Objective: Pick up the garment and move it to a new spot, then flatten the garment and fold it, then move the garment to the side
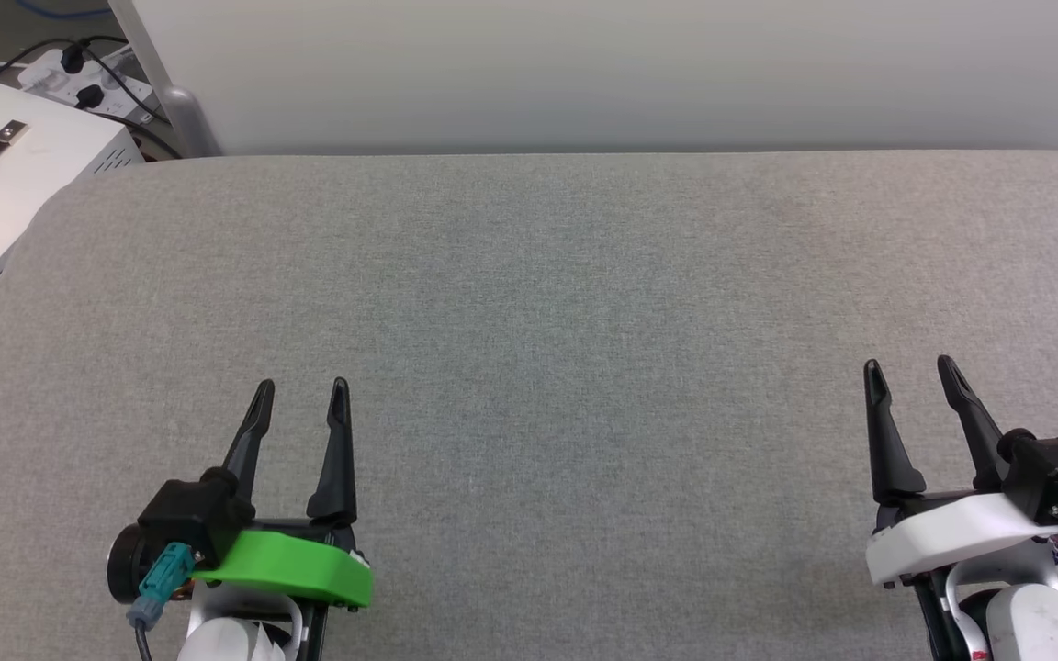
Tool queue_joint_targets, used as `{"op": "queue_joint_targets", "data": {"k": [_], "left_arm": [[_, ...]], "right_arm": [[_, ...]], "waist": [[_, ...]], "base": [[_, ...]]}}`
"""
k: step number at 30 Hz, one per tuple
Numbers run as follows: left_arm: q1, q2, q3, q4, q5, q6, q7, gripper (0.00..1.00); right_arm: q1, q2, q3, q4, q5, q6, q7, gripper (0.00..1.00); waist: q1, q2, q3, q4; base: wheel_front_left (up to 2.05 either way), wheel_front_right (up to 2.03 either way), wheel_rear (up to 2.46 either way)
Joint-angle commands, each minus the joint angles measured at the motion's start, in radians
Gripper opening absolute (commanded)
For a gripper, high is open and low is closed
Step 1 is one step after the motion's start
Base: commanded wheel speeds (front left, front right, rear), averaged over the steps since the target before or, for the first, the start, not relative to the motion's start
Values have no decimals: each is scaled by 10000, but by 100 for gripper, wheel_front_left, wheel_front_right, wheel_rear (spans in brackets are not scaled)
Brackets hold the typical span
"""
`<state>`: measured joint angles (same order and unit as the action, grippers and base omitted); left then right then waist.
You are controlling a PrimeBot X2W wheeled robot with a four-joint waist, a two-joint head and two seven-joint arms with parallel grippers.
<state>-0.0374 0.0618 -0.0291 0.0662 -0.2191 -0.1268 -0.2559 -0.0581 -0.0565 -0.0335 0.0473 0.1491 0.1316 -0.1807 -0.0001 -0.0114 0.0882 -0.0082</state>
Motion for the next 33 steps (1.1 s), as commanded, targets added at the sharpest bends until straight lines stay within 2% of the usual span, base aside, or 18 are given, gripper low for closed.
{"op": "queue_joint_targets", "data": {"k": [1, 15, 16, 33], "left_arm": [[201, -59, 14, -29, 78, -36, -59, 100], [204, -104, 68, 73, 43, -37, -59, 100], [10, -46, 38, 69, -1, -7, 0, 0], [45, -49, 57, -16, 247, 140, 307, 0]], "right_arm": [[-6, 18, 14, 33, -58, -9, -39, 100], [7, 40, 4, 73, -102, -9, 50, 100], [-1, 29, -4, 52, -127, 0, 46, 0], [66, 32, 33, -8, -283, -1, 248, 0]], "waist": [[1, 114, -6, -1], [1, 114, -25, -16], [1, 0, -26, -17], [1, 13, -125, -6]], "base": [[0, 0, 0], [0, 0, 0], [0, 0, 0], [0, 0, 0]]}}
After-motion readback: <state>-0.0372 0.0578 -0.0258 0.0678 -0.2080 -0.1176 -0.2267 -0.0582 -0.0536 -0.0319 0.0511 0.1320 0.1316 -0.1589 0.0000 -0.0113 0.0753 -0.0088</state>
